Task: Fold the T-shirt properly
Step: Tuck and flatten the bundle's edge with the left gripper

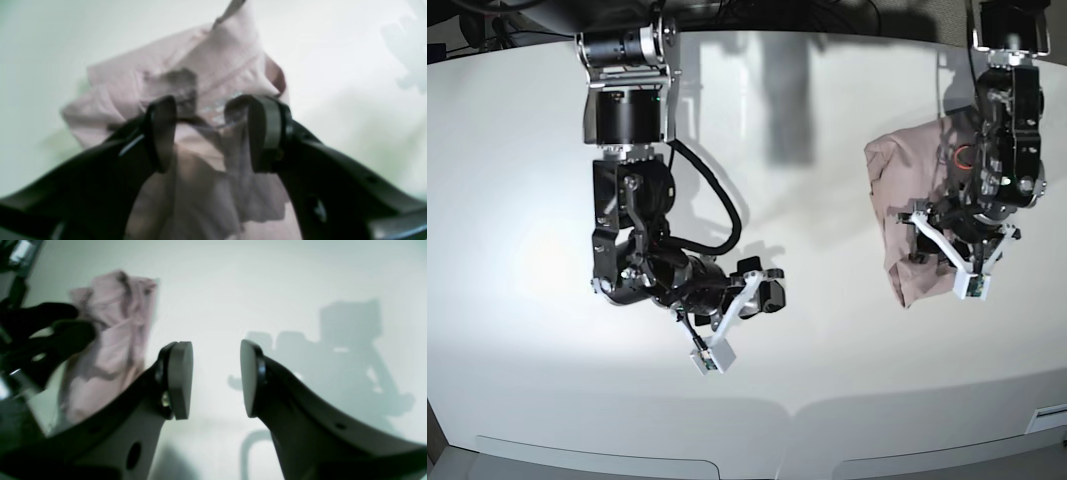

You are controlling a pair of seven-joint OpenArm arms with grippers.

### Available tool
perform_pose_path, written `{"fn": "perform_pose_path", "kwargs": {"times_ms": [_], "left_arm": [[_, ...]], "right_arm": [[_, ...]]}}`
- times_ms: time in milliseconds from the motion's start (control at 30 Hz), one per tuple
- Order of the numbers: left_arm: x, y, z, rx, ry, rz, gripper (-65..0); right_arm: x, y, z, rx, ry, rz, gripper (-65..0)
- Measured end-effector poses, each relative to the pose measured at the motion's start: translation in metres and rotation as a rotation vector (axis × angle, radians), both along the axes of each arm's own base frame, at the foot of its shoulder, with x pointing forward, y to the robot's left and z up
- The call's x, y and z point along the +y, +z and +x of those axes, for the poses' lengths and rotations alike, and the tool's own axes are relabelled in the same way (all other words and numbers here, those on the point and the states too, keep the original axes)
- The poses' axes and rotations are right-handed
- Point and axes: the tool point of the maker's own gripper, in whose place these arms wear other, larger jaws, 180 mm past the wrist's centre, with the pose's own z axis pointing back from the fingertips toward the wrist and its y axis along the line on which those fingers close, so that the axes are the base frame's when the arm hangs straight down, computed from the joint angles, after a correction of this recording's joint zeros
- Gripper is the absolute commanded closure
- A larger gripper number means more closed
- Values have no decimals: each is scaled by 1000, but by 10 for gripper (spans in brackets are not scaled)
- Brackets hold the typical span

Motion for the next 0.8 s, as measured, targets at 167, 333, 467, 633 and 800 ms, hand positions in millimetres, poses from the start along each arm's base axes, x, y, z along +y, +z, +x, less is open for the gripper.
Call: {"fn": "perform_pose_path", "kwargs": {"times_ms": [167,333,467,633,800], "left_arm": [[5,11,12,-63,7,3,-335],[15,-37,7,71,52,-32,-335],[22,-56,17,114,82,-65,-335],[24,-38,40,105,80,-48,-335],[22,18,82,-31,74,-48,-335]], "right_arm": [[1,1,-1,4,6,6,-241],[1,1,-1,6,6,4,-241],[2,1,-2,6,9,8,-241],[3,5,0,-5,3,28,-241],[-11,22,11,-85,-32,52,-241]]}}
